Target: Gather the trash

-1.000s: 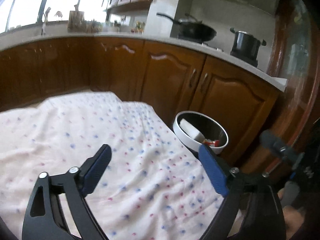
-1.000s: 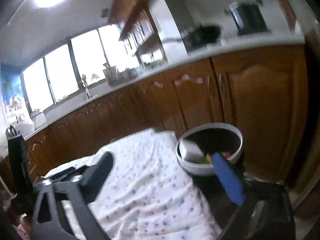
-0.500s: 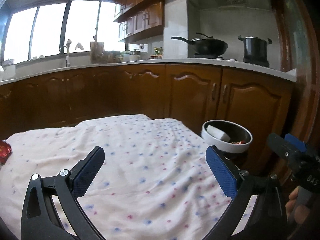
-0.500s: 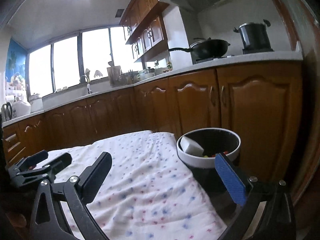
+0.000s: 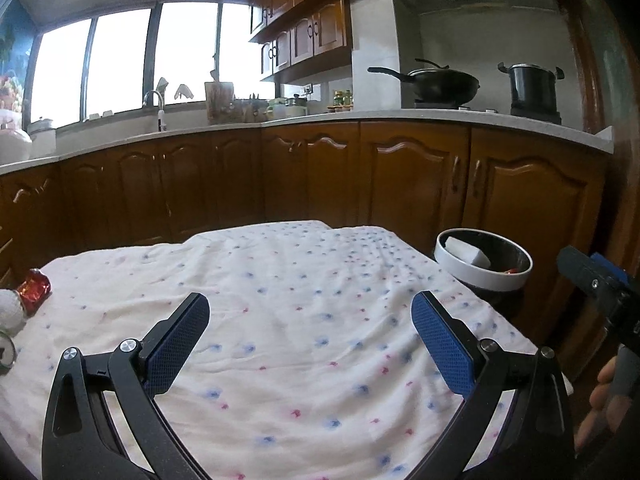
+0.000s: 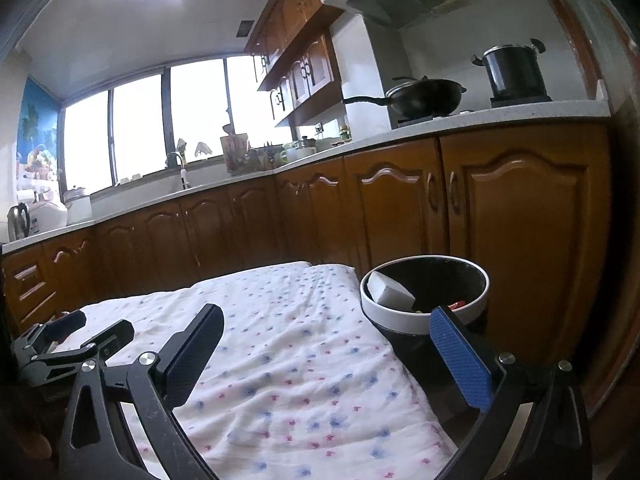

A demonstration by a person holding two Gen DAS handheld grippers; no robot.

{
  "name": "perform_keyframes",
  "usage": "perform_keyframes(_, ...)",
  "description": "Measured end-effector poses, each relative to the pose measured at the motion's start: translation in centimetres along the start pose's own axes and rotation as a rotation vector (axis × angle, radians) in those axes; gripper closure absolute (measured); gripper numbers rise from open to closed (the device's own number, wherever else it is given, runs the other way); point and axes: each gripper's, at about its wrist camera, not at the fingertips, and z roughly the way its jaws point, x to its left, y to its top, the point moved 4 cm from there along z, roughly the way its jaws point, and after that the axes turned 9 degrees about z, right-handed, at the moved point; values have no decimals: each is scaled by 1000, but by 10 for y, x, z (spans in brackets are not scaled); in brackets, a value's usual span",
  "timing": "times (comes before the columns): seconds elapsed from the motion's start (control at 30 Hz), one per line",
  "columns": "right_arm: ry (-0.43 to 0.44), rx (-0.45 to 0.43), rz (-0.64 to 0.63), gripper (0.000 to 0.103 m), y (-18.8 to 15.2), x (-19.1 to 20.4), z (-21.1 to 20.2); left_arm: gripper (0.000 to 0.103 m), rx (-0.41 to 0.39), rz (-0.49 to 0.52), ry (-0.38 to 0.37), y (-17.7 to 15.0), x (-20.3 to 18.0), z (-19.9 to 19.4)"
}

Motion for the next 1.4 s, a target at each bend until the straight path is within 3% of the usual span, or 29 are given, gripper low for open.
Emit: perform_keyframes(1.4,38,9,-8,0,-1,7,3,0,-1,9,10,2,-4,-3)
